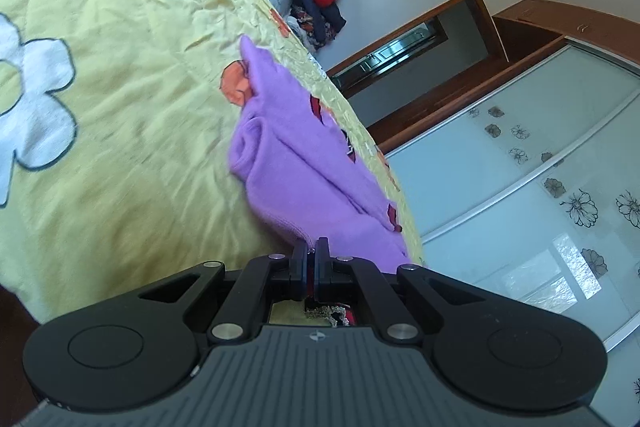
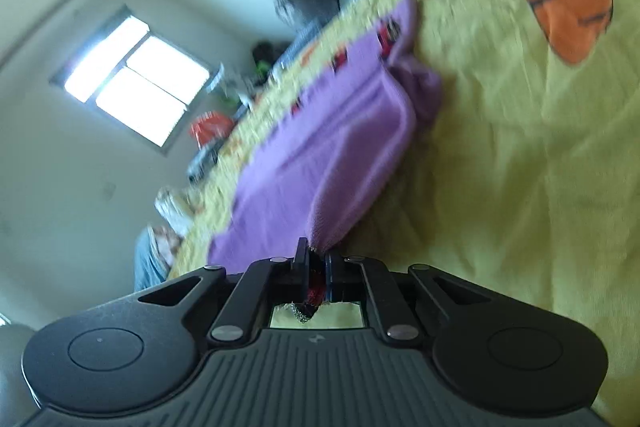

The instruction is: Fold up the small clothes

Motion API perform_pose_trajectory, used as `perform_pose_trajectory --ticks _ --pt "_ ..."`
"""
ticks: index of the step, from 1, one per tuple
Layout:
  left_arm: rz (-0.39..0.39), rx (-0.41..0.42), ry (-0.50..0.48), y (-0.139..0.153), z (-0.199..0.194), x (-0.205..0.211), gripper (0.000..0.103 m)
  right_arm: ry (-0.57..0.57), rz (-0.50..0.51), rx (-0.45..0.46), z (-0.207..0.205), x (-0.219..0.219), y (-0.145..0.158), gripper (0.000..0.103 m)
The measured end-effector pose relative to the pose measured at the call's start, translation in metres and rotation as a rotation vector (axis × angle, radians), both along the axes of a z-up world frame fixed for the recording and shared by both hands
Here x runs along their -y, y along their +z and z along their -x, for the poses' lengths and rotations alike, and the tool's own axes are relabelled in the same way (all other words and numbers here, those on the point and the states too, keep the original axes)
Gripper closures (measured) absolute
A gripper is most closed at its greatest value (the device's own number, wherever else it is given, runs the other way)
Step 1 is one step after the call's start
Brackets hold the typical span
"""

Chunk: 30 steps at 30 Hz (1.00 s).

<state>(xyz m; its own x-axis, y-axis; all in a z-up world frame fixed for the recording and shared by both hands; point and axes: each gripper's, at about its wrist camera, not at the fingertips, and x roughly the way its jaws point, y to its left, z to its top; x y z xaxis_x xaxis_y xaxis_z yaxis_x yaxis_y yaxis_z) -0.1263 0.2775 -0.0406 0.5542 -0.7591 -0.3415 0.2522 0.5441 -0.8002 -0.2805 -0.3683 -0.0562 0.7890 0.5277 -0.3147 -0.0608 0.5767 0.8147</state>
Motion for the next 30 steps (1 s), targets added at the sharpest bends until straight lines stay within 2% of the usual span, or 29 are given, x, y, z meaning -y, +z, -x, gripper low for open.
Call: perform_pose_trajectory --ticks 5,8,13,21,25,30 --pt "0.025 -0.016 0.017 0.004 -0.006 0.005 0.101 -0.044 -0.024 0.053 -0.007 0.005 0.014 0.097" --pt "0.022 -0.013 0.02 0.01 -0.008 0.01 0.101 -0.057 0.0 0.078 -0.017 0.002 0.026 0.097" --pt "0.036 0.003 0.036 0.023 -0.014 0.016 0.101 -0.042 -0.018 0.148 -0.031 0.0 0.044 0.097" --pt "0.071 0.031 0.08 0.045 -0.047 0.022 0.101 -0.049 -0.069 0.21 -0.071 0.006 0.067 0.097" --pt "0.088 0.005 0.112 0.045 -0.086 0.023 0.101 -0.079 -0.082 0.188 -0.112 0.021 0.066 0.097" --pt "0.106 -0.057 0.147 0.031 -0.154 0.032 0.101 -0.125 -0.101 0.081 -0.181 0.042 0.04 0.097"
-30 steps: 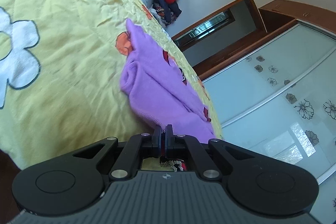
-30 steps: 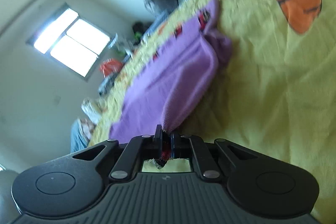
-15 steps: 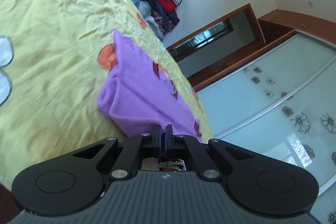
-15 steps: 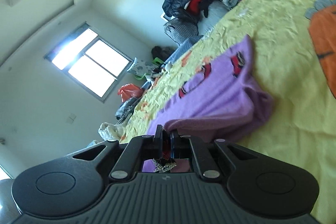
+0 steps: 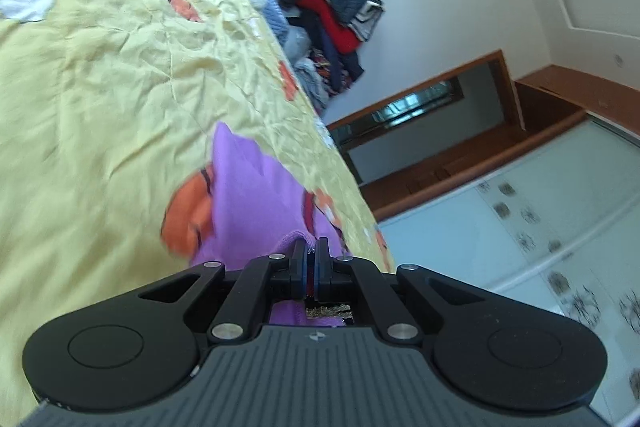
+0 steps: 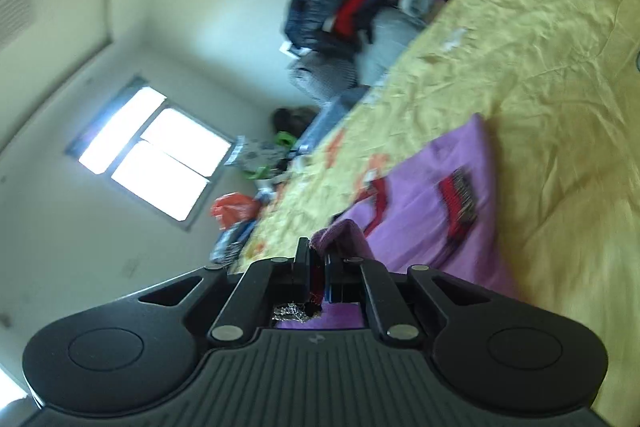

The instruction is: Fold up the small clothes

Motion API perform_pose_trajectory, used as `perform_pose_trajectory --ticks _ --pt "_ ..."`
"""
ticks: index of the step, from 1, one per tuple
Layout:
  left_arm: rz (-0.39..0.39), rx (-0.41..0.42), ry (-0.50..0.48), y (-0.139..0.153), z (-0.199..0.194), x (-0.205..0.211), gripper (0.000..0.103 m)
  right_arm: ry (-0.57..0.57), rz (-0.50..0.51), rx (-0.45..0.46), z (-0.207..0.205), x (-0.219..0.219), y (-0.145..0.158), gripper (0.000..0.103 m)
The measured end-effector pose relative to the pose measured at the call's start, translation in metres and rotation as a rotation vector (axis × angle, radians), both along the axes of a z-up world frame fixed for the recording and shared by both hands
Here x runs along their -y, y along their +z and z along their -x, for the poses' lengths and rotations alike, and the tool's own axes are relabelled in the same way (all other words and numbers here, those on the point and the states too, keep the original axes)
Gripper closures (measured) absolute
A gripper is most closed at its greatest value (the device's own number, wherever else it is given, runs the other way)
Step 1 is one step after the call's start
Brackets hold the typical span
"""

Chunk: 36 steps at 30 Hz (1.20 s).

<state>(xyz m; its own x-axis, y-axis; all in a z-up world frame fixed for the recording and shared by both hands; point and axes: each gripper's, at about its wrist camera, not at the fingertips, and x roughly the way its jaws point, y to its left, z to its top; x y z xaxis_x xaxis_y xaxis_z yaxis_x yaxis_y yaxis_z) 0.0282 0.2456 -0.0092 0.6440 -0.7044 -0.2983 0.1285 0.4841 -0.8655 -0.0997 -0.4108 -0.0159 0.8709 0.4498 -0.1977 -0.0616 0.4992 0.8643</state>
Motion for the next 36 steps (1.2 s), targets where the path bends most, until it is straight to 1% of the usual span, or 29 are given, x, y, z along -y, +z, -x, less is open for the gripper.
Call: perform_pose_trajectory --ticks 4,8,13,18,21,24,26,27,28,29,30,31,32,33,34,36 --pt "-0.003 -0.05 0.01 -0.015 -0.051 0.012 0.101 -0.031 -0.02 -0.093 -0.047 0.015 -0.023 0.097" --pt "-0.006 -0.069 0.01 -0.022 -0.082 0.021 0.101 -0.036 -0.032 -0.131 -0.077 0.022 -0.032 0.097" --pt "-0.027 -0.082 0.001 -0.029 -0.107 0.031 0.101 -0.027 -0.043 -0.164 -0.1 0.028 -0.034 0.097" --pt "-0.038 -0.107 0.005 -0.038 -0.125 0.037 0.101 -0.04 -0.023 -0.217 -0.126 0.034 -0.044 0.097" --pt "-0.045 -0.111 0.014 -0.041 -0.133 0.037 0.101 -0.048 -0.035 -0.22 -0.132 0.036 -0.05 0.097" --pt "-0.026 -0.121 0.037 -0.047 -0.136 0.033 0.101 -0.06 -0.046 -0.217 -0.133 0.038 -0.054 0.097" --pt "-0.021 -0.12 0.052 -0.049 -0.135 0.03 0.101 -0.053 -0.081 -0.214 -0.134 0.041 -0.056 0.093" --pt "-0.018 -0.125 0.06 -0.051 -0.135 0.029 0.101 -0.053 -0.102 -0.23 -0.135 0.044 -0.059 0.091" --pt "-0.016 -0.133 0.071 -0.054 -0.134 0.027 0.101 -0.062 -0.096 -0.247 -0.136 0.045 -0.059 0.074" --pt "-0.009 -0.14 0.082 -0.057 -0.135 0.026 0.101 -0.058 -0.087 -0.256 -0.139 0.046 -0.06 0.062" --pt "0.002 -0.148 0.087 -0.059 -0.136 0.025 0.101 -0.047 -0.107 -0.246 -0.14 0.048 -0.061 0.045" --pt "0.008 -0.158 0.087 -0.061 -0.138 0.026 0.101 -0.041 -0.118 -0.226 -0.139 0.047 -0.06 0.042" --pt "0.008 -0.166 0.091 -0.063 -0.139 0.026 0.101 -0.036 -0.088 -0.224 -0.139 0.045 -0.055 0.042" --pt "0.012 -0.158 0.092 -0.062 -0.14 0.027 0.101 -0.033 -0.051 -0.226 -0.139 0.042 -0.05 0.042" --pt "0.003 -0.147 0.091 -0.059 -0.141 0.028 0.101 -0.032 -0.024 -0.224 -0.138 0.04 -0.046 0.04" --pt "-0.024 -0.13 0.087 -0.052 -0.143 0.03 0.101 0.001 0.054 -0.207 -0.138 0.033 -0.036 0.04"
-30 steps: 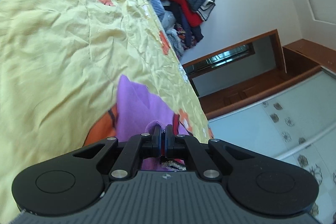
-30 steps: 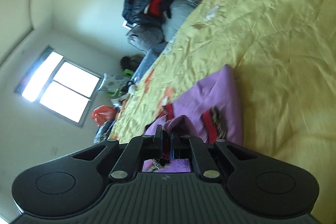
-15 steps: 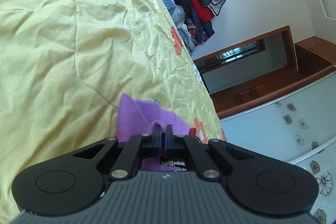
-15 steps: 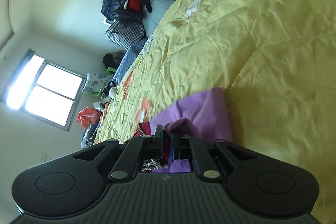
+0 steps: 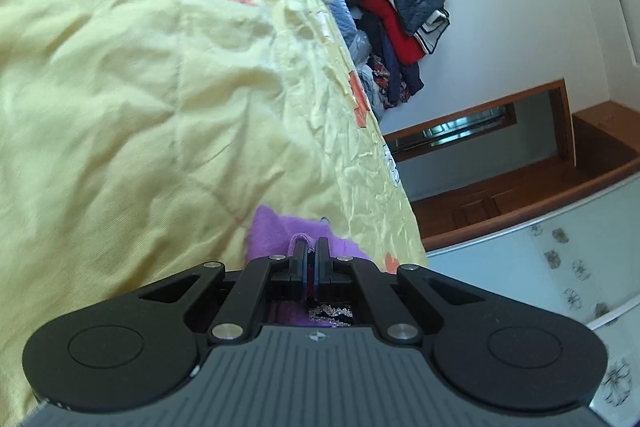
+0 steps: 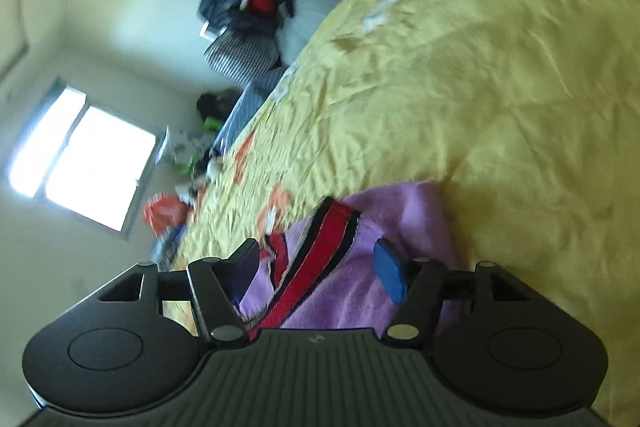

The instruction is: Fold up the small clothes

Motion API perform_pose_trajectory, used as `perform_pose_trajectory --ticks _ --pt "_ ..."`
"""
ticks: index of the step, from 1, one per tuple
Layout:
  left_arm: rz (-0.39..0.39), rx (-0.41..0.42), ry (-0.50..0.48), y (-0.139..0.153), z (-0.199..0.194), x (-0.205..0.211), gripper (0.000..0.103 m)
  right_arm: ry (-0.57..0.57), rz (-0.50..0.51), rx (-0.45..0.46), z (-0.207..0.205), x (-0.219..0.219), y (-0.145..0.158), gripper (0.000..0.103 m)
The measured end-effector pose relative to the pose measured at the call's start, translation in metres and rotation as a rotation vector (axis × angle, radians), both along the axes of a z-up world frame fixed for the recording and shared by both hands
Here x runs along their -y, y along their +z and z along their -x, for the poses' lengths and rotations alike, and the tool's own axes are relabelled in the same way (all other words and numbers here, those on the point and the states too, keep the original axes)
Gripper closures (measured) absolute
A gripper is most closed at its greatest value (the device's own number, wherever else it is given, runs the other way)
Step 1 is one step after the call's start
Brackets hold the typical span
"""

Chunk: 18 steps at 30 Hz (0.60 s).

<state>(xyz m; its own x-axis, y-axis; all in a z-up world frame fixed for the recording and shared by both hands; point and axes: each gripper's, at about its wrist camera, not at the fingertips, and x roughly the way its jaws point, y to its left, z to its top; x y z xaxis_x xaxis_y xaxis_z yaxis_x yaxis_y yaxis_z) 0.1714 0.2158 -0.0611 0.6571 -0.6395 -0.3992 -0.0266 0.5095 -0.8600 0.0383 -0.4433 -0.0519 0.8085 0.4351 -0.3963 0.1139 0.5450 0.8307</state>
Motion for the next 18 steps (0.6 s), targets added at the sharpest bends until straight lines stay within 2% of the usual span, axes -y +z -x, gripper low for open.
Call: perform_pose_trajectory --ticks 3,5,6,8,9,11,14,16,18 --pt "-0.059 0.019 -0.001 0.011 -0.002 0.005 0.101 0.077 0.2 0.052 0.001 -0.019 0.025 0.04" --pt "-0.104 0.01 0.021 0.014 -0.004 0.006 0.101 0.117 0.399 0.087 0.0 -0.037 0.043 0.04" --pt "-0.13 -0.006 0.062 0.015 -0.004 0.001 0.103 0.149 0.505 0.106 -0.003 -0.047 0.05 0.04" --pt "-0.075 -0.016 0.098 0.013 -0.001 -0.013 0.103 0.19 0.67 0.111 -0.01 -0.062 0.057 0.04" --pt "-0.067 -0.025 0.101 0.015 0.001 -0.018 0.103 0.215 0.706 0.117 -0.014 -0.065 0.057 0.04" --pt "-0.119 0.018 0.06 0.031 0.008 -0.014 0.103 0.252 0.765 0.102 -0.023 -0.07 0.054 0.041" --pt "-0.186 0.106 -0.113 0.056 0.016 0.016 0.102 0.297 0.803 0.113 -0.033 -0.07 0.049 0.041" --pt "-0.263 0.165 -0.204 0.069 0.021 0.044 0.093 0.309 0.783 0.117 -0.039 -0.068 0.047 0.041" --pt "-0.332 0.217 -0.289 0.076 0.021 0.075 0.071 0.34 0.794 0.083 -0.049 -0.07 0.042 0.041"
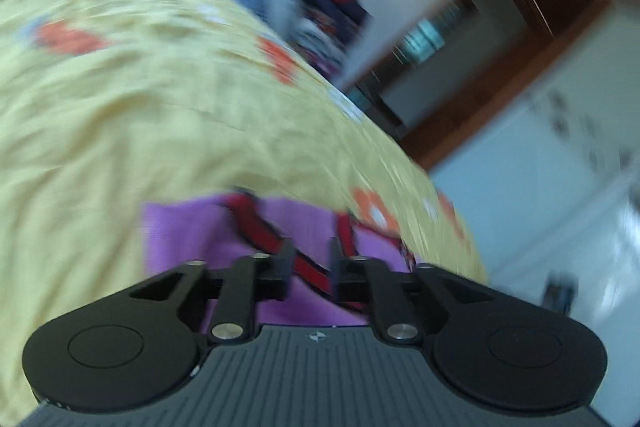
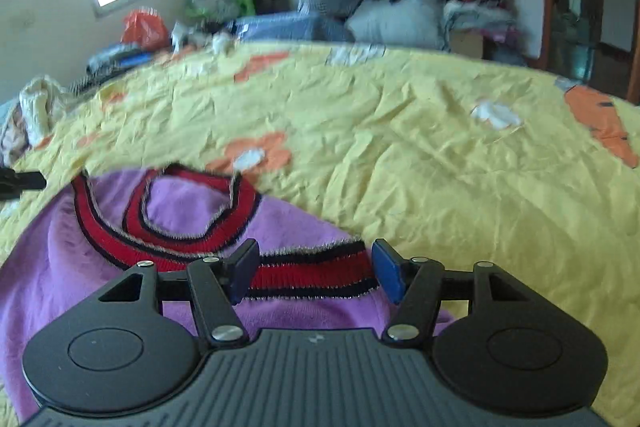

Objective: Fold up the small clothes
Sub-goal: 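Open both tools to release the folded sweater and withdraw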

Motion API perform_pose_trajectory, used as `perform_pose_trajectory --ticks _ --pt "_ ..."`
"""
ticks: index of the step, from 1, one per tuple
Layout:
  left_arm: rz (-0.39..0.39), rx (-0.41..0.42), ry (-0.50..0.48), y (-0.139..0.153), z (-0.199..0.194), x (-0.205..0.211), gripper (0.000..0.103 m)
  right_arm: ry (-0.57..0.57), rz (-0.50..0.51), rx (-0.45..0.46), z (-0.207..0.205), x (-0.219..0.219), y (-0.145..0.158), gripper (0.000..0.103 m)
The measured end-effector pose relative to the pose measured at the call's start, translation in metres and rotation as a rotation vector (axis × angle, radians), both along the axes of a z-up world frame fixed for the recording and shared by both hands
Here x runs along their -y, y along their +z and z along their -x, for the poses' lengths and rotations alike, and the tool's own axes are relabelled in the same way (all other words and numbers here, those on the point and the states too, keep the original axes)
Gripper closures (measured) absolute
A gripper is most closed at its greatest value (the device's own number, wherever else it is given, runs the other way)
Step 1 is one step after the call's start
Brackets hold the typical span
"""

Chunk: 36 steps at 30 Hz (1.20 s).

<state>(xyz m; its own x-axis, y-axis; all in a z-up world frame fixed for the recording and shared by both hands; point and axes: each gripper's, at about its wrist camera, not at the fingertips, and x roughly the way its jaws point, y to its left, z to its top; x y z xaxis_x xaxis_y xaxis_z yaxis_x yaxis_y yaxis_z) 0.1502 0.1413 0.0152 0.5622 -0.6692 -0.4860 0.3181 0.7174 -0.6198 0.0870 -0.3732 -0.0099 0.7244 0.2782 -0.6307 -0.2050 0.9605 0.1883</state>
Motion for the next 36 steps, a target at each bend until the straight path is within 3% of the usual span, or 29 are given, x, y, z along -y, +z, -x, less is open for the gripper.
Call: perform_pose_trajectory --ticks 2,3,4,7,9,12,18,20,22,23,24,25,26,29,31,33,35,36 --pt "-0.07 0.039 -0.056 -0.001 -0.001 0.029 0.066 0.008 0.029 -0.011 -0.006 -0.003 -0.005 0.041" --pt "-0.109 0.051 -0.07 -0.005 -0.002 0.043 0.065 0.035 0.015 -0.02 -0.006 -0.004 -0.007 0.062" --pt "-0.15 0.05 -0.069 -0.01 -0.006 0.055 0.065 0.036 0.039 -0.012 -0.005 -0.008 -0.008 0.098" --pt "-0.277 0.024 -0.014 -0.034 -0.02 0.071 0.066 0.019 0.106 0.038 0.005 -0.018 -0.006 0.097" --pt "-0.318 0.026 0.031 -0.041 -0.024 0.067 0.081 -0.013 0.146 0.079 0.011 -0.021 0.0 0.098" --pt "-0.344 0.021 0.097 -0.044 -0.024 0.058 0.09 -0.067 0.179 0.115 0.014 -0.018 0.008 0.098" --pt "-0.481 0.089 0.227 -0.042 -0.027 0.058 0.092 -0.155 0.173 -0.012 -0.006 0.001 -0.017 0.097" --pt "-0.479 0.068 0.277 -0.041 -0.031 0.051 0.092 -0.198 0.15 -0.016 -0.004 0.005 -0.019 0.087" --pt "-0.502 0.059 0.283 -0.029 -0.027 0.052 0.092 -0.245 0.149 -0.027 0.002 0.004 -0.009 0.045" --pt "-0.492 0.075 0.28 -0.021 -0.019 0.053 0.091 -0.245 0.156 0.011 0.013 -0.001 0.0 0.037" --pt "-0.472 0.094 0.27 -0.011 -0.008 0.055 0.072 -0.239 0.165 0.057 0.025 -0.007 0.011 0.024" --pt "-0.429 0.12 0.238 -0.002 0.005 0.057 0.064 -0.237 0.158 0.089 0.038 -0.015 0.021 0.015" --pt "-0.382 0.132 0.201 0.004 0.017 0.062 0.051 -0.21 0.132 0.104 0.048 -0.024 0.029 0.013" --pt "-0.313 0.107 0.079 0.004 0.044 0.089 0.048 -0.087 0.061 0.094 0.06 -0.061 0.035 0.013" --pt "-0.364 0.062 0.034 -0.01 0.047 0.114 0.048 -0.049 0.041 0.05 0.051 -0.088 0.026 0.013" --pt "-0.454 0.051 0.06 -0.028 0.042 0.128 0.049 -0.029 0.048 0.002 0.035 -0.113 0.008 0.013" --pt "-0.557 0.124 0.083 -0.033 0.038 0.134 0.048 -0.056 0.151 -0.072 0.015 -0.129 -0.014 0.013" --pt "-0.585 0.13 0.098 -0.035 0.035 0.131 0.048 -0.06 0.194 -0.038 0.012 -0.128 -0.021 0.0"
